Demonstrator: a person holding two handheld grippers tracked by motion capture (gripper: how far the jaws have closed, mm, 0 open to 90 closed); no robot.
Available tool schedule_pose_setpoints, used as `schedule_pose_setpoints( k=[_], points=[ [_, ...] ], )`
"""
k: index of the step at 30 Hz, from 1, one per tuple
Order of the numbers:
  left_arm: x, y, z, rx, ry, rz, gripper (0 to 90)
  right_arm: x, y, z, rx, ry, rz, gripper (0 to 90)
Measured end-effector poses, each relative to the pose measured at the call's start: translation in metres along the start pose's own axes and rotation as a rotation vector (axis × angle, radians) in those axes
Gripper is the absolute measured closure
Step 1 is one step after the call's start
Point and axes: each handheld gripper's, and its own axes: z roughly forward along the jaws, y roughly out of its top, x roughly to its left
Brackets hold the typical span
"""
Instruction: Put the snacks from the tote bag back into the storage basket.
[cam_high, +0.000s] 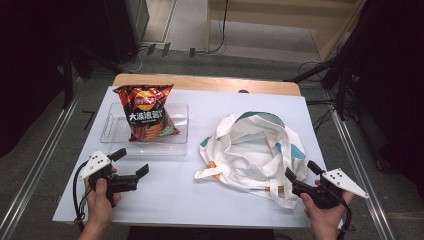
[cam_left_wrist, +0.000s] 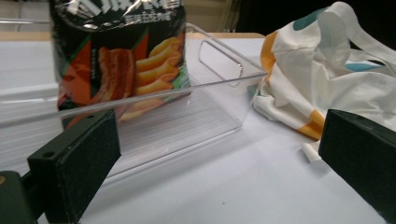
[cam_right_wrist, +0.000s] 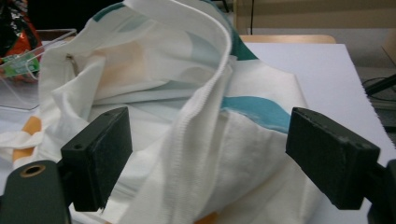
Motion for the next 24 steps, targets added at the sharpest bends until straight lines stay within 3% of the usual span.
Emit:
schedule_pose_setpoints(
  k=[4,7,9,10,14,24],
  points=[
    [0.003,-0.006,-0.005,0.014,0.012,0.004,0.0,-0.013,-0.002,-0.003,-0.002,-0.027,0.012,14.7],
    [0.01,-0.012,-0.01,0.065,0.067,0.081,0.0,-0.026,-0.004,-0.005,0.007,-0.066,0.004,14.8],
    [0.013,-0.012,-0.011,0.061,0.068,0.069,0.0,-0.038,-0.008,-0.006,0.014,-0.1,0.006,14.8],
    [0.021,-0.012,-0.014,0.041,0.057,0.018,0.0,-0.045,-0.01,-0.007,0.014,-0.1,0.029,14.8],
    [0.026,-0.013,-0.015,0.044,0.08,0.017,0.0,-0.061,-0.015,-0.009,0.004,-0.086,0.108,14.8],
    [0.029,-0.014,-0.014,0.047,0.075,0.011,0.0,-0.061,-0.018,-0.005,0.024,-0.075,0.104,14.8]
  ],
)
